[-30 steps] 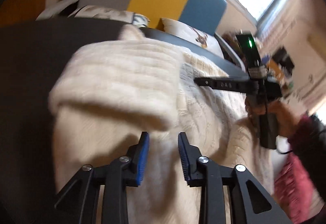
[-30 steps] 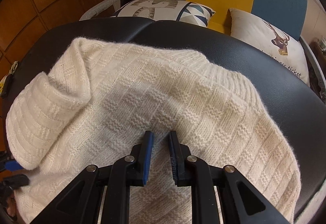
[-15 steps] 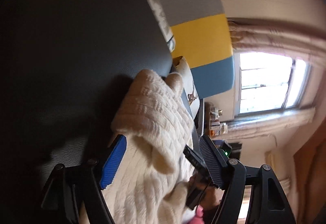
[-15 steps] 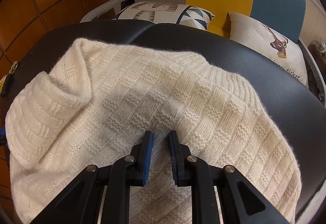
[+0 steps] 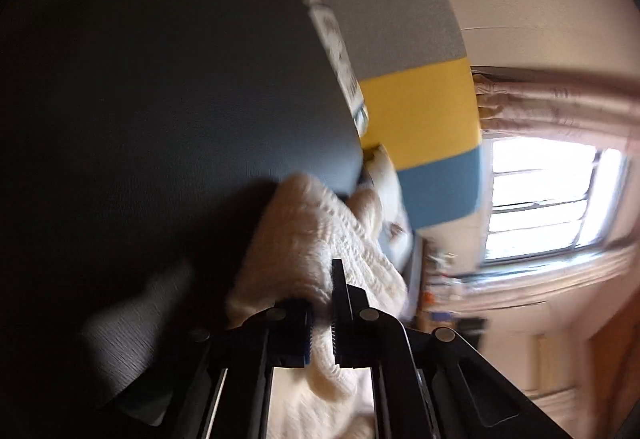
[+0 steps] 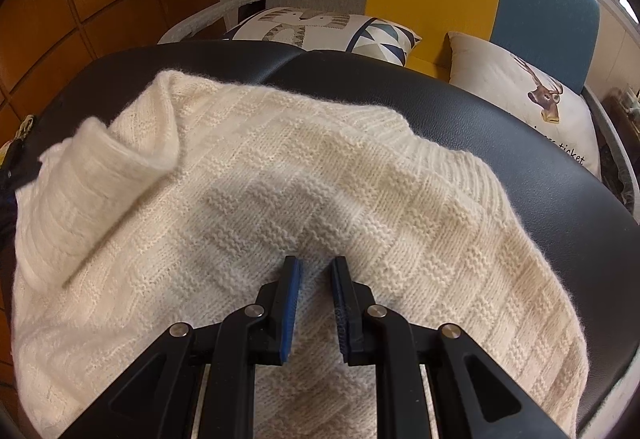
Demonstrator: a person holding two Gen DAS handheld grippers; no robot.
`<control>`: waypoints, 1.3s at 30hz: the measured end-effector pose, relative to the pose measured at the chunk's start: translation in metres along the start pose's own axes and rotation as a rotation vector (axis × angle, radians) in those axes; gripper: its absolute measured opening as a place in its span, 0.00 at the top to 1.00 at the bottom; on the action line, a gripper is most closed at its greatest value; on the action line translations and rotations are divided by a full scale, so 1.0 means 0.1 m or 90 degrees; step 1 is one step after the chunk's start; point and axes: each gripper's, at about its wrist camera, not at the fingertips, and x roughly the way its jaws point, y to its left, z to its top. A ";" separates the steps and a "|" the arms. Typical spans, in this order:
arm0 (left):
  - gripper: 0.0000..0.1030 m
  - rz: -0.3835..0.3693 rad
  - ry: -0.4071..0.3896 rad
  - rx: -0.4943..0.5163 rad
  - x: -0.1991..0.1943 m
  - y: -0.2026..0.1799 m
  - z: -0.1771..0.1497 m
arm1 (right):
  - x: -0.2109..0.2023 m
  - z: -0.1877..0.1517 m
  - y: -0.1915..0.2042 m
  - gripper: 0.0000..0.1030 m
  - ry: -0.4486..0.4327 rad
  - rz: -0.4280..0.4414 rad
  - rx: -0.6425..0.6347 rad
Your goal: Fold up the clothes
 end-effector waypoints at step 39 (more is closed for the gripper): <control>0.54 0.141 -0.064 -0.012 -1.08 1.03 0.45 | 0.03 0.07 0.02 0.85 -0.002 -0.012 -0.013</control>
